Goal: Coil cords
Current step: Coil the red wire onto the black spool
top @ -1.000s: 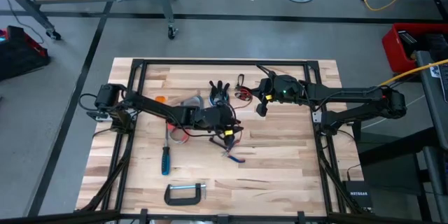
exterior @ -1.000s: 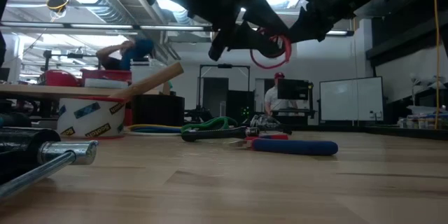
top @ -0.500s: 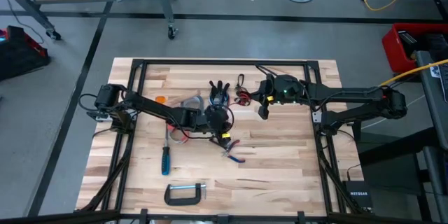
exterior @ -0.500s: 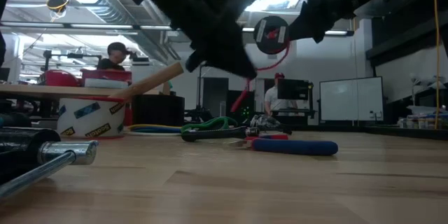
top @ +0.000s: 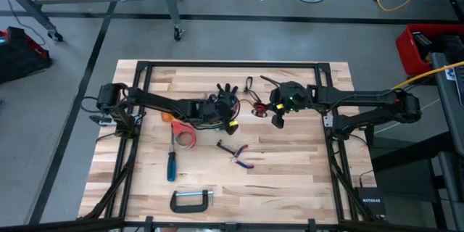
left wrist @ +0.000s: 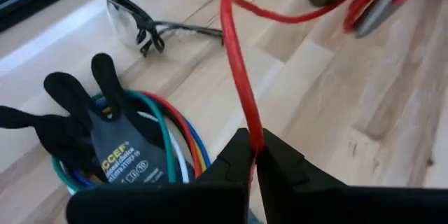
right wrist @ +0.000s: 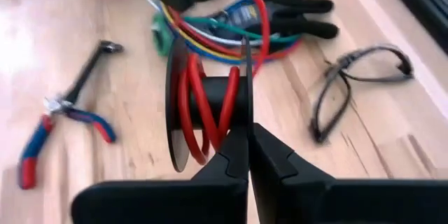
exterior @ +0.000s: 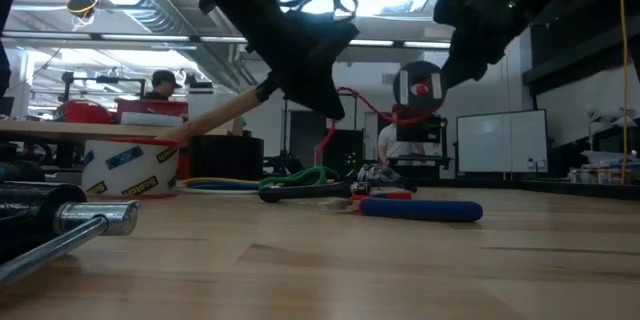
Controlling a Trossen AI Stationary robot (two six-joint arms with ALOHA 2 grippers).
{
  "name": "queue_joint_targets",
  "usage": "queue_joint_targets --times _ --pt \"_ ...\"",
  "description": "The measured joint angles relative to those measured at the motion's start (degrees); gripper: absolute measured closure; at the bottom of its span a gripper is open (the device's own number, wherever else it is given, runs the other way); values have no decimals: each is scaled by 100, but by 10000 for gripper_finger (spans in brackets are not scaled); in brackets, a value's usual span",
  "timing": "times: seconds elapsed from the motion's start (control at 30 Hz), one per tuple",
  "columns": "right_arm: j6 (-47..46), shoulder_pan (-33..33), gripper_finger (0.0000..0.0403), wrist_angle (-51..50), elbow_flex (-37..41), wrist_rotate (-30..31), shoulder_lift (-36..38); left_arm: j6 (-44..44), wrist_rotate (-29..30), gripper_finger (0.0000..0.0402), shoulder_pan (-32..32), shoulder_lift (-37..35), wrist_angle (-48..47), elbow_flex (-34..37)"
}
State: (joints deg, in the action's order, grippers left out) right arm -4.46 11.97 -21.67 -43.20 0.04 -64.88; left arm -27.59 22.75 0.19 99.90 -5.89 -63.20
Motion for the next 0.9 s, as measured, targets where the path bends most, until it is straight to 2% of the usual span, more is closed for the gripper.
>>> queue_joint_targets --times 0.27,0.47,0.73,0.9 --pt "-426 0 402 15 0 878 -231 99 -474 400 50 -298 589 0" --pt "-464 2 402 88 0 1353 -475 123 -499 401 -5 -306 606 -29" --pt "-726 2 402 423 0 1318 -1090 380 -692 401 121 -304 1331 -39" --pt "-737 2 402 1191 0 843 -1429 498 -839 401 169 -304 1619 -39"
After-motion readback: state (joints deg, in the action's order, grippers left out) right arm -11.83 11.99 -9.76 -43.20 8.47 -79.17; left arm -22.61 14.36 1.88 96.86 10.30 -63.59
